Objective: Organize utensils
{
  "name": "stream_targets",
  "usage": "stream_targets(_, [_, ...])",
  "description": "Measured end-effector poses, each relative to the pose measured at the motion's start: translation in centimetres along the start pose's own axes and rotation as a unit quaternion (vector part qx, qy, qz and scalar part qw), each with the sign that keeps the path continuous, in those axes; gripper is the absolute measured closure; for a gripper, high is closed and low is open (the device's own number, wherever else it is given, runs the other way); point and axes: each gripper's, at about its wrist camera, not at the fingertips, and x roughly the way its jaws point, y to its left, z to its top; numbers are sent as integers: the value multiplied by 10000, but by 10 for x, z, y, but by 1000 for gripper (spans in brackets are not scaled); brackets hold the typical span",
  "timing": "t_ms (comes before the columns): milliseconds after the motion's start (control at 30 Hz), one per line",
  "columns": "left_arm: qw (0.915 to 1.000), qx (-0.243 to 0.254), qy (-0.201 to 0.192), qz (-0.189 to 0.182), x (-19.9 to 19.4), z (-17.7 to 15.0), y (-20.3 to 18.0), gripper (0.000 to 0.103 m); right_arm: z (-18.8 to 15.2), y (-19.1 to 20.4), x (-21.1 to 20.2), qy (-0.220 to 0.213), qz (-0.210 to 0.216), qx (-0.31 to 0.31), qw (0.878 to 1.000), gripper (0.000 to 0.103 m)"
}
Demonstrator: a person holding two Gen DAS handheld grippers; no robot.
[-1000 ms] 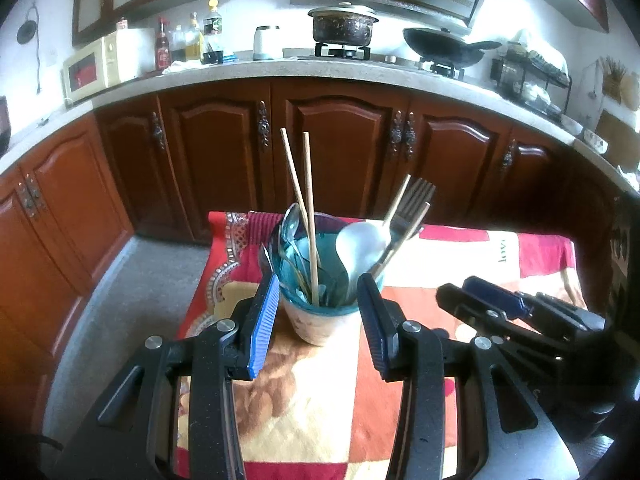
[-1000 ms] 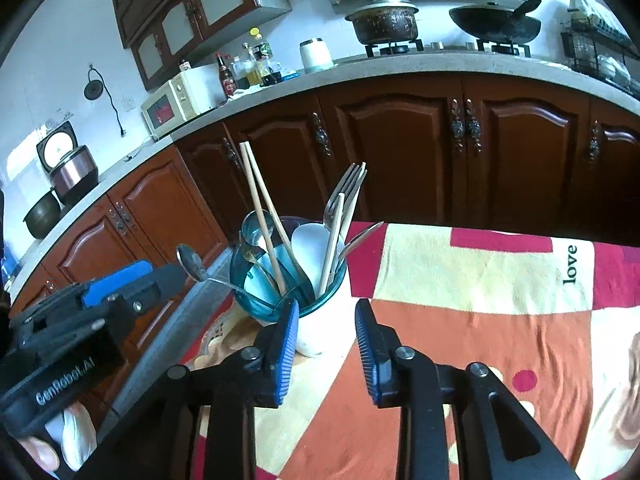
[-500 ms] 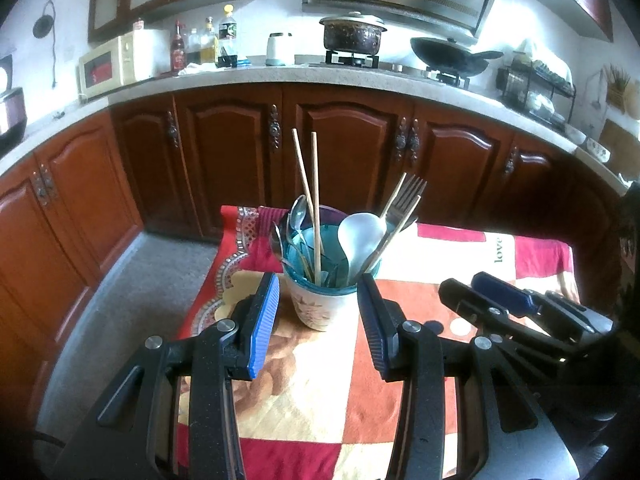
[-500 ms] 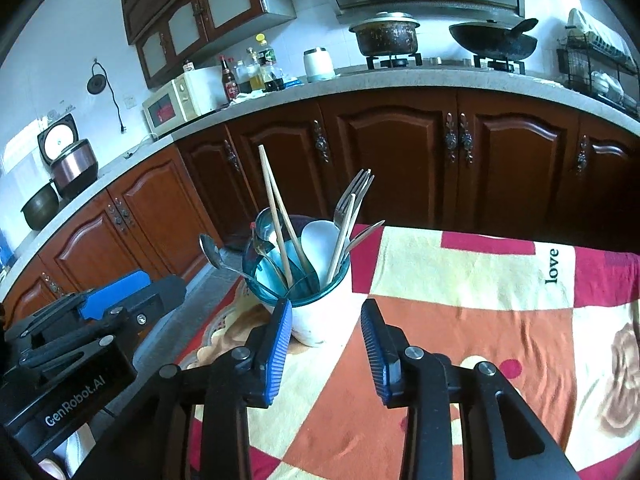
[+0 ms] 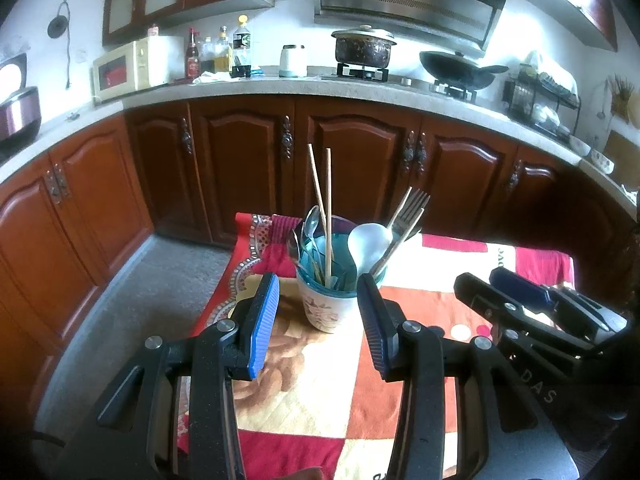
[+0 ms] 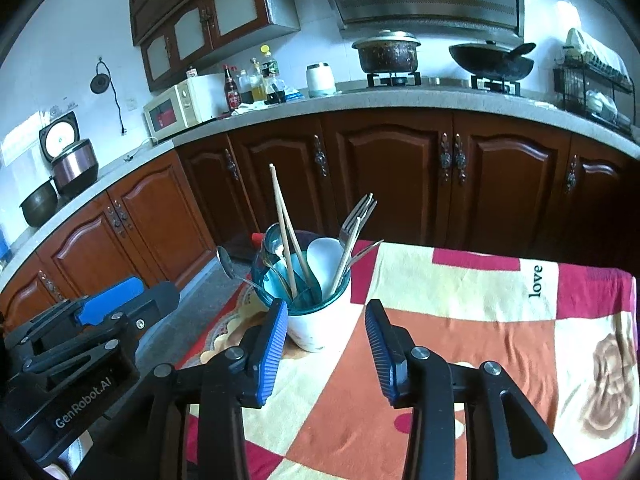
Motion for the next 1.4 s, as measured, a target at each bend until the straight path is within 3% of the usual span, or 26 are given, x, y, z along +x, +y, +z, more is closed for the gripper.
stream_targets(1400, [9998, -53, -185, 28, -20, -1, -5, 63, -1, 6, -17, -86, -7, -45, 10000, 62])
